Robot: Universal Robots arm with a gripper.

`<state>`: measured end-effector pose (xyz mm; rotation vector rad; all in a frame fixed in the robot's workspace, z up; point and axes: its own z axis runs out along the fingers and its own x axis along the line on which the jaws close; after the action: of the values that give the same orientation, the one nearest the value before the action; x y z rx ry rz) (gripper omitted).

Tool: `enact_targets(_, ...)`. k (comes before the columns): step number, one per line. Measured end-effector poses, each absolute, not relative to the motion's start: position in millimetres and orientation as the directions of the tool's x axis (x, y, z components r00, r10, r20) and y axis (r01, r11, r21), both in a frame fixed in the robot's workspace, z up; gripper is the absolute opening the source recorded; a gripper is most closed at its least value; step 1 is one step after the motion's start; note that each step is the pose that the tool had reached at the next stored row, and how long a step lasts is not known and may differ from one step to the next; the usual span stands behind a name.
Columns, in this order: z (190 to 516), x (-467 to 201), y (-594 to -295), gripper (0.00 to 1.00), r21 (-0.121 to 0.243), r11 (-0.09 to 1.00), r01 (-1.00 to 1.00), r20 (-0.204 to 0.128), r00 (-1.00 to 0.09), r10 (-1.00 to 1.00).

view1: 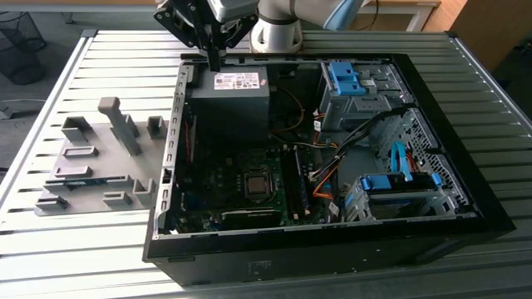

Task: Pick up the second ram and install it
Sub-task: 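Reach for the second ram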

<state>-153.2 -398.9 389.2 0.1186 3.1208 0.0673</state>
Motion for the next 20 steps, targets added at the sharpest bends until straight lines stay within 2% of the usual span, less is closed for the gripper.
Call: enact_targets(20,388.7,-162.5,-398.9,0.11,0.044,0.996,0.076,-0.016,-0.997,0.076)
